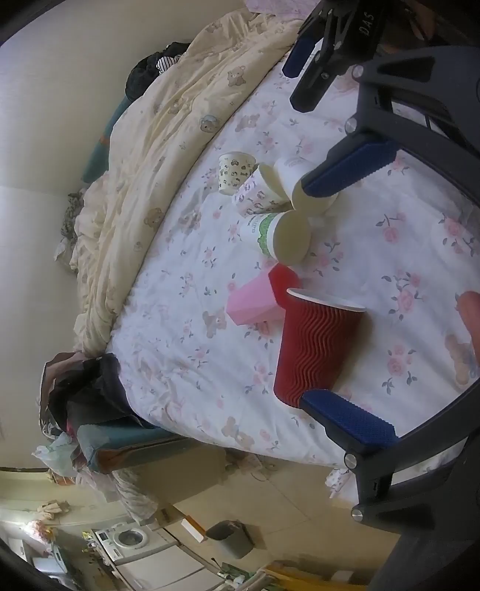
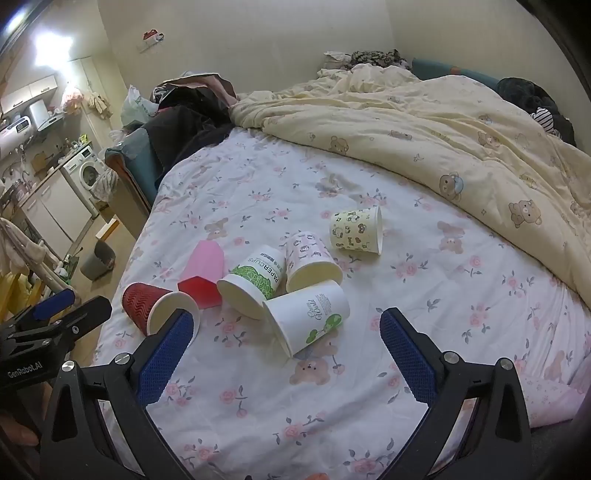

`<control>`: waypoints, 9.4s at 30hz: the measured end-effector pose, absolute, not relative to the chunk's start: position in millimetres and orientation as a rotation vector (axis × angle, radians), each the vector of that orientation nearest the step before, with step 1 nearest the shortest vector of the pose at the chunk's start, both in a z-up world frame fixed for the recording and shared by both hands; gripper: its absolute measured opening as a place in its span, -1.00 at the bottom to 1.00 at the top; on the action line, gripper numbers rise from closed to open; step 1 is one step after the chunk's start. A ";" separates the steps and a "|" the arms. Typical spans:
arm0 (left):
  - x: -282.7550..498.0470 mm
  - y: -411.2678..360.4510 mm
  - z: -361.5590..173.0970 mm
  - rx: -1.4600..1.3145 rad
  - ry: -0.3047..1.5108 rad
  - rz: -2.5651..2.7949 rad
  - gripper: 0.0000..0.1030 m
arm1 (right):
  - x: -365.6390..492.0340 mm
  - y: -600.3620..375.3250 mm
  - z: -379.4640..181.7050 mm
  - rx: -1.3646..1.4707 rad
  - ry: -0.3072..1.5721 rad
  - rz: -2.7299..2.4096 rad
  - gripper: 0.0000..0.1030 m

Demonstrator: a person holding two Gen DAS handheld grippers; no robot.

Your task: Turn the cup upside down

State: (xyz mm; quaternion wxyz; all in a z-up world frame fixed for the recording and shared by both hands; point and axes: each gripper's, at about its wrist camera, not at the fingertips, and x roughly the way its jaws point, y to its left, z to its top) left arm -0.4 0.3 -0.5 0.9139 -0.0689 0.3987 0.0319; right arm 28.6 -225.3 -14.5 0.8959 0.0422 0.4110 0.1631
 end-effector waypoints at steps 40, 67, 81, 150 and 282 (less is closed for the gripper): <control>-4.0 9.7 2.8 -0.142 0.820 0.073 0.99 | 28.1 -219.4 -16.8 0.085 0.857 0.339 1.00; -4.3 10.9 2.6 -0.136 0.820 0.073 0.99 | 28.5 -219.7 -17.0 0.084 0.862 0.342 1.00; 59.1 36.2 2.2 -0.156 0.965 0.111 0.99 | 86.8 -234.5 -10.0 0.043 0.972 0.318 1.00; 38.8 50.8 -13.3 -0.194 1.061 0.111 0.99 | 88.6 -169.6 -49.1 -0.194 1.387 0.599 0.35; 72.9 -27.9 -50.1 -0.347 1.311 0.039 0.04 | 63.3 -280.0 -42.2 0.322 1.070 0.327 1.00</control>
